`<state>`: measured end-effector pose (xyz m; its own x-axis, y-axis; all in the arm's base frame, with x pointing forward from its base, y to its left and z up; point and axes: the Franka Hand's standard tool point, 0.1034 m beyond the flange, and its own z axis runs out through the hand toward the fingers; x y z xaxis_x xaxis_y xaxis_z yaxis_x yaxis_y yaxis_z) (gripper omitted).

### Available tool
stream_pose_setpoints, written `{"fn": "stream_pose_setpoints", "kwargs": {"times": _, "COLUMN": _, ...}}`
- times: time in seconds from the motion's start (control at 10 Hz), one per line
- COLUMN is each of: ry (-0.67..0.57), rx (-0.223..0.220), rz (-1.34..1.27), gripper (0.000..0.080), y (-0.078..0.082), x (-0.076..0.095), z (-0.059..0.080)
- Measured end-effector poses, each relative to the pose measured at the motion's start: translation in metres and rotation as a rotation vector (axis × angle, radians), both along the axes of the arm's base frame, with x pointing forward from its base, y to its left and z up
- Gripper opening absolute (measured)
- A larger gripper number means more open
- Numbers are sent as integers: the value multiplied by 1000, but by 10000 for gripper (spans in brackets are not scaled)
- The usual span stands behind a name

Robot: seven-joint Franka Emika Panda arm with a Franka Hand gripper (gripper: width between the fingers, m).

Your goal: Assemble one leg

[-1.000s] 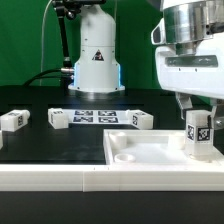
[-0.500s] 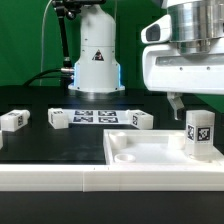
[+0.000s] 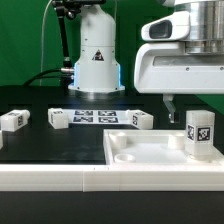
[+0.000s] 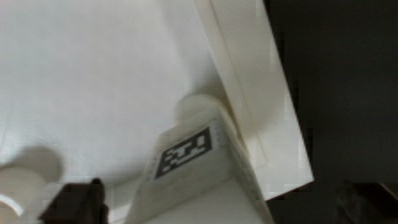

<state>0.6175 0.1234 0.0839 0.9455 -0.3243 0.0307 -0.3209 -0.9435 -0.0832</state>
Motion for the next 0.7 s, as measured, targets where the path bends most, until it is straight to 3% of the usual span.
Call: {"fn": "stream_pose_setpoints", "kwargs": {"times": 0.7, "ry": -36, "rx": -28, "rz": 406, "gripper": 649, "y": -13, "x": 3, "z": -2}}
